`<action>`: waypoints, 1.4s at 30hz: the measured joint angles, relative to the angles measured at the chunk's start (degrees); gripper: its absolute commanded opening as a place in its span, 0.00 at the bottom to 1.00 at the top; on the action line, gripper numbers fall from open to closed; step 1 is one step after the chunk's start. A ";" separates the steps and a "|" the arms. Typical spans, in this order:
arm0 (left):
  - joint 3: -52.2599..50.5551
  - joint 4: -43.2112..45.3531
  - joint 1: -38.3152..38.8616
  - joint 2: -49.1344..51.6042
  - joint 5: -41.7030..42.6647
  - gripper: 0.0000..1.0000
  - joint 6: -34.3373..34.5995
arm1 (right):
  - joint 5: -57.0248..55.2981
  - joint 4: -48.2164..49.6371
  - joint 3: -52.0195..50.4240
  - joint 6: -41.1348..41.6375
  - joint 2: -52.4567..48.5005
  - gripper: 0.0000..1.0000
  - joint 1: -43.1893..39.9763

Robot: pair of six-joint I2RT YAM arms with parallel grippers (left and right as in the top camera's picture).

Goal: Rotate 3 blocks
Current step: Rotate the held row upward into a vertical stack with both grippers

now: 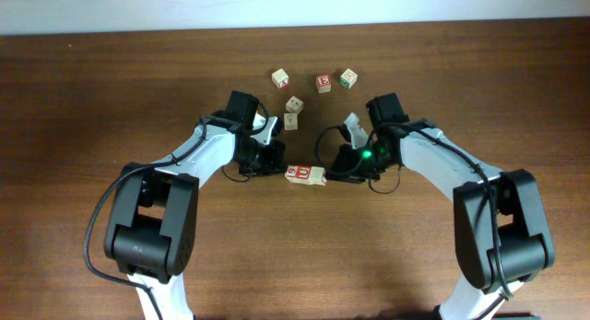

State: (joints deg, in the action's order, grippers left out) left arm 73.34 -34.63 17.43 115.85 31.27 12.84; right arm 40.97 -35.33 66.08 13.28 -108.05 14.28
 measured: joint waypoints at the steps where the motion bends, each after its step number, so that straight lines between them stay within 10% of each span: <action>1: 0.00 -0.02 0.00 0.00 -0.07 0.00 0.00 | -0.04 -0.24 0.26 0.04 0.07 0.04 0.07; 42: -0.33 -0.63 0.39 0.90 1.77 0.00 -0.02 | -2.38 5.68 4.31 6.47 2.73 0.04 10.16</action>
State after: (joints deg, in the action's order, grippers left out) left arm 73.01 -35.27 17.82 116.75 33.04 12.82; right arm 38.59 -29.65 70.39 19.75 -105.32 24.45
